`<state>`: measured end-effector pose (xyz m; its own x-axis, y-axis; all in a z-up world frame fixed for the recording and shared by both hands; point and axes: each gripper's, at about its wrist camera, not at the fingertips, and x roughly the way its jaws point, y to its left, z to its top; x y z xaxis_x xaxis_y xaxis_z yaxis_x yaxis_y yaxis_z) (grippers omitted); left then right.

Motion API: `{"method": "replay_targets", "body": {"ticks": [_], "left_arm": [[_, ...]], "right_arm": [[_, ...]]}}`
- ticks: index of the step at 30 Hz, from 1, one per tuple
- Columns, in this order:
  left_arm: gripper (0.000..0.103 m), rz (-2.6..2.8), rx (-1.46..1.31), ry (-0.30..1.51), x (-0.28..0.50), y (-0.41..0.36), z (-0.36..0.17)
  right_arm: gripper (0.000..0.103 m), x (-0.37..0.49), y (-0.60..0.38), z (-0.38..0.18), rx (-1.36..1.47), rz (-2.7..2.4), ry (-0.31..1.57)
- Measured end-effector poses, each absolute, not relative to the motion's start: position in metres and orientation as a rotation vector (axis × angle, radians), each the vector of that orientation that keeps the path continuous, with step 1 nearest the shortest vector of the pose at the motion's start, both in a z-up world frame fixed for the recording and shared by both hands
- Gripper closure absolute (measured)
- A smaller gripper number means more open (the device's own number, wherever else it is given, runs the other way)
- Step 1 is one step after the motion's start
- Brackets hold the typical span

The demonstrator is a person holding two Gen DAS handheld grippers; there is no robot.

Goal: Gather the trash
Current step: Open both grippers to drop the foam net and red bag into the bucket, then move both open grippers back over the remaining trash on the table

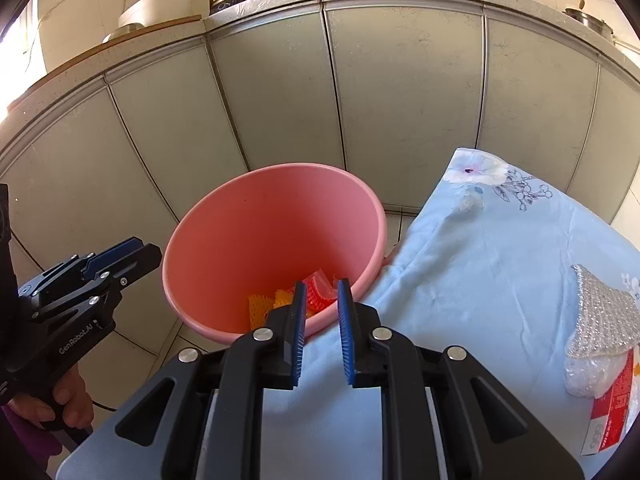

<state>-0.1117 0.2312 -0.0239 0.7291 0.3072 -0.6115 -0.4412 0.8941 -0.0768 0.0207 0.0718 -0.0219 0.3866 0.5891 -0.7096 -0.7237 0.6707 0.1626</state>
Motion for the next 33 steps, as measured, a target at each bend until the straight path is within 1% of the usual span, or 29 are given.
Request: {"method": "replay_targets", "body": {"ticks": [8, 18, 33], "left_arm": [[0.073, 0.388, -0.206, 0.625, -0.112, 0.216, -0.018], [0.073, 0.339, -0.189, 0.621, -0.105, 0.189, -0.006], [0.073, 0.221, -0.136, 0.642, -0.077, 0.134, 0.000]], "right_arm": [[0.087, 0.011, 0.046, -0.012, -0.177, 0.829, 0.793], [0.087, 0.001, -0.011, -0.003, -0.137, 0.774, 0.780], [0.087, 0.005, -0.100, -0.009, -0.034, 0.607, 0.784]]}}
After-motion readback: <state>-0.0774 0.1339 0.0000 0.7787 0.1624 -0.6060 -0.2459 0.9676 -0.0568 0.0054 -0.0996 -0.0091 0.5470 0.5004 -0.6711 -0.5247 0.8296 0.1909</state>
